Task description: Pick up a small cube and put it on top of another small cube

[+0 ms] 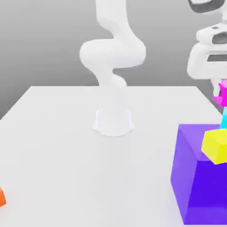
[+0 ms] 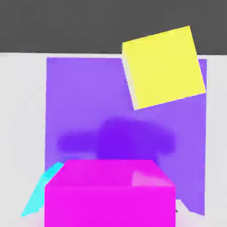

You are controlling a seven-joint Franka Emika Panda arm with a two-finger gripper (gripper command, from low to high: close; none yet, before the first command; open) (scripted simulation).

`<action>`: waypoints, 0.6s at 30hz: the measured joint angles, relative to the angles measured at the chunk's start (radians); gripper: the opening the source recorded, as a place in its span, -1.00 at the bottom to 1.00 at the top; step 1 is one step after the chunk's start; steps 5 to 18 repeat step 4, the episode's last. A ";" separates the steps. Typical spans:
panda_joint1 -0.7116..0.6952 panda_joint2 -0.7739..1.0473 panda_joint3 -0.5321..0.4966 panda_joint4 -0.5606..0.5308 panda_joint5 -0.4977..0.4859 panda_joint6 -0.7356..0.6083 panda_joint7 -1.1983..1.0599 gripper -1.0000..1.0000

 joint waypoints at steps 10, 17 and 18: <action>0.003 0.009 0.007 -0.010 -0.002 0.018 0.005 1.00; 0.003 0.009 0.007 -0.010 -0.002 0.018 0.005 1.00; 0.003 0.009 0.007 -0.010 -0.002 0.018 0.005 1.00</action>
